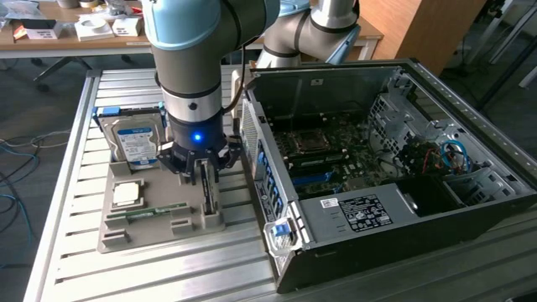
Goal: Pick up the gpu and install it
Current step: 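Pick up the gpu and move the gpu toward the slot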
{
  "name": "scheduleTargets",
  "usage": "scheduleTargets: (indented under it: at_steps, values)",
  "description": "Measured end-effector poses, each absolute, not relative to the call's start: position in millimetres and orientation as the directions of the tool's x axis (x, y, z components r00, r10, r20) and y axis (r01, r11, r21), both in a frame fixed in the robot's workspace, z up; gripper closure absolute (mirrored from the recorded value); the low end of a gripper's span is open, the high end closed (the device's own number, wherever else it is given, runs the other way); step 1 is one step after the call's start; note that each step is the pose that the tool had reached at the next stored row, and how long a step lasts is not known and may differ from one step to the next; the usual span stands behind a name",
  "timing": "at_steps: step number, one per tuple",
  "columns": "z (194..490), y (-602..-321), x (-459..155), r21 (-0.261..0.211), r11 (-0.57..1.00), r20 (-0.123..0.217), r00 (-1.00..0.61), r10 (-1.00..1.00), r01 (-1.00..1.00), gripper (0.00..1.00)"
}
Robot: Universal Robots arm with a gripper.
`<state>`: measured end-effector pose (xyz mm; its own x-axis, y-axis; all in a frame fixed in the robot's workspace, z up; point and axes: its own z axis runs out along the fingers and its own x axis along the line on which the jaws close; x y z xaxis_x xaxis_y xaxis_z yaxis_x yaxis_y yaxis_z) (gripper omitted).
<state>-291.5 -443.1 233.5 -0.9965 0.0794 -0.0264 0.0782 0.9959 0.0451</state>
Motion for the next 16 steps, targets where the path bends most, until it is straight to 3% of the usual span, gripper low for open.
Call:
scheduleTargets:
  at_steps: [2,4,6,7,16]
  values:
    - [233.5,-443.1,-291.5,0.045,0.996,-0.026,-0.996,0.079,0.078,0.54]
    - [233.5,-443.1,-291.5,0.045,0.996,-0.026,-0.996,0.079,0.078,0.67]
    - [233.6,-443.1,-291.6,0.045,0.996,-0.026,-0.997,0.079,0.078,0.67]
    - [233.6,-443.1,-291.6,0.045,0.996,-0.026,-0.996,0.079,0.078,0.73]
    - [233.5,-443.1,-291.5,0.045,0.996,-0.026,-0.997,0.079,0.078,0.74]
